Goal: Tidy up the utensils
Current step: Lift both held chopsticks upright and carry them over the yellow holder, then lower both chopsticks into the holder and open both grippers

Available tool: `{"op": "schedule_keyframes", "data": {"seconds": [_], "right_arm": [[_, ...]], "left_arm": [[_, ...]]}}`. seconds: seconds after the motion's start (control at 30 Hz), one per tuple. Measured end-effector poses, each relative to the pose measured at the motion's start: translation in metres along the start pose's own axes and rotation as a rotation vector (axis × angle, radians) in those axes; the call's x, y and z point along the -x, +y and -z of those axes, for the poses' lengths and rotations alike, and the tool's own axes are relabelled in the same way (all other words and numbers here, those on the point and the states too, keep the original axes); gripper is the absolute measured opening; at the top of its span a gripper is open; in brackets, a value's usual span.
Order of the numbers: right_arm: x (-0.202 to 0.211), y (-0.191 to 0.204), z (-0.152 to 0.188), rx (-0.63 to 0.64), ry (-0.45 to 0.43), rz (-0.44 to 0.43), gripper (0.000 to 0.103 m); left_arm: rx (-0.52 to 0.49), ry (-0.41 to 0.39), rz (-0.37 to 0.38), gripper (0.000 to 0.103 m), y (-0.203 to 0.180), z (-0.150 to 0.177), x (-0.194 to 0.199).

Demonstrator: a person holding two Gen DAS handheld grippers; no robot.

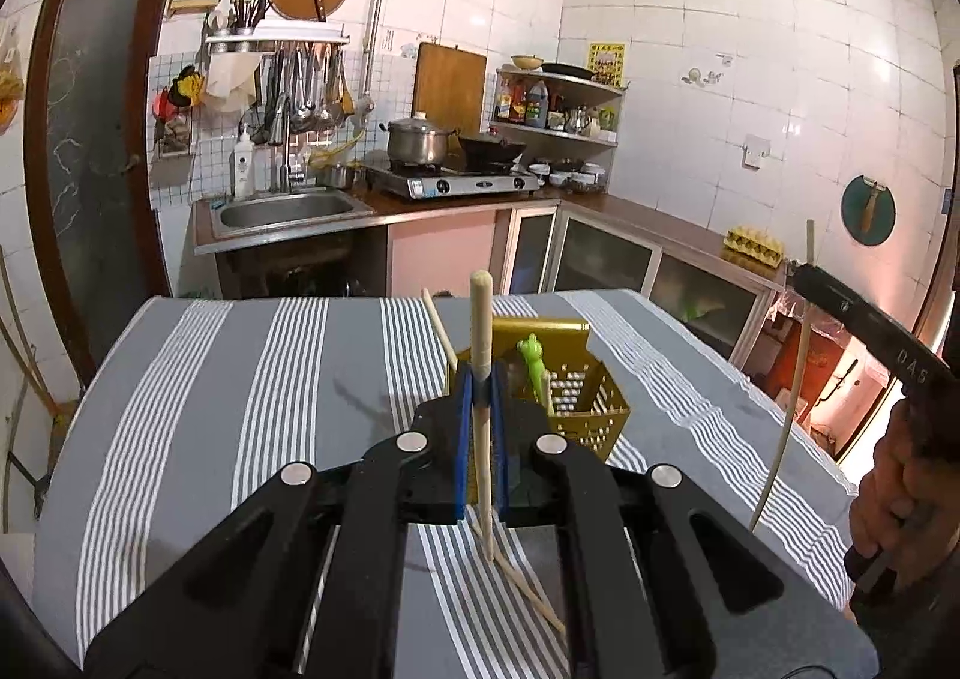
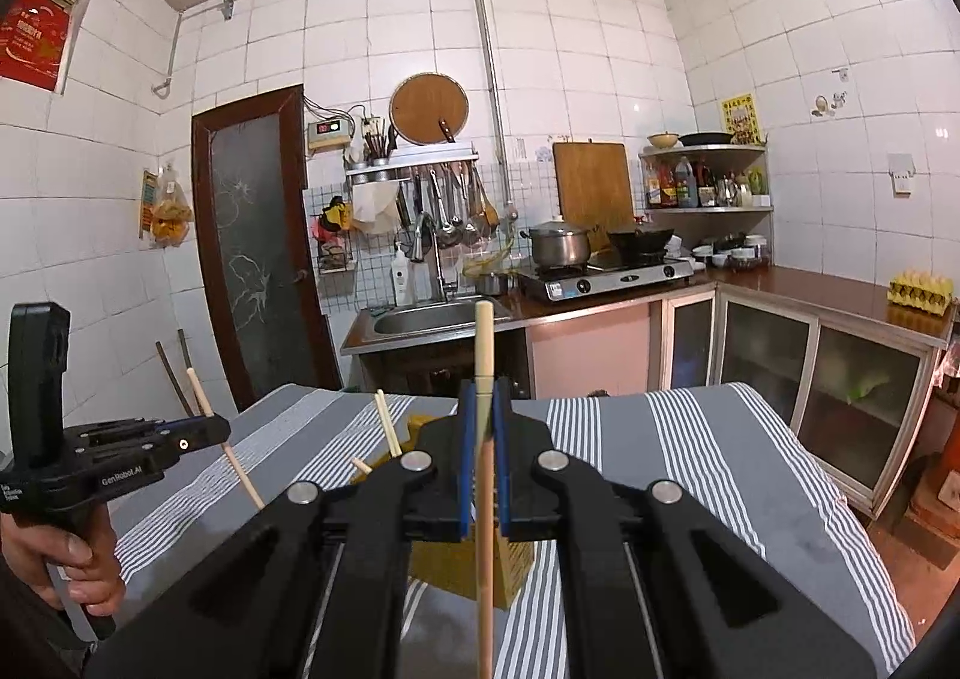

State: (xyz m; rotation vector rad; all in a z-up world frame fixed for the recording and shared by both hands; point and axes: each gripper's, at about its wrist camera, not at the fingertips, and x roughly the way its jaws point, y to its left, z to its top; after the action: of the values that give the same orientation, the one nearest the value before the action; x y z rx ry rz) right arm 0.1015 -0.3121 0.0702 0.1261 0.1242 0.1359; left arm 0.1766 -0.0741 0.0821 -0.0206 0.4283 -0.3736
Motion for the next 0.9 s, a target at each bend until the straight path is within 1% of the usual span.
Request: {"op": "schedule_keyframes", "data": {"seconds": [0.23, 0.57, 0.9], "right_arm": [[-0.003, 0.006, -0.014, 0.013, -0.026, -0.002, 0.006], [-0.011, 0.007, -0.027, 0.026, -0.047, 0.013, 0.006], [-0.026, 0.013, -0.050, 0.038, -0.074, 0.005, 0.006]], "left_arm": [[-0.020, -0.042, 0.008, 0.005, -0.002, -0.021, 0.004], [-0.033, -0.061, 0.003, 0.005, -0.006, -0.033, -0.002], [-0.047, -0.125, -0.004, 0.005, -0.009, -0.066, -0.004]]}}
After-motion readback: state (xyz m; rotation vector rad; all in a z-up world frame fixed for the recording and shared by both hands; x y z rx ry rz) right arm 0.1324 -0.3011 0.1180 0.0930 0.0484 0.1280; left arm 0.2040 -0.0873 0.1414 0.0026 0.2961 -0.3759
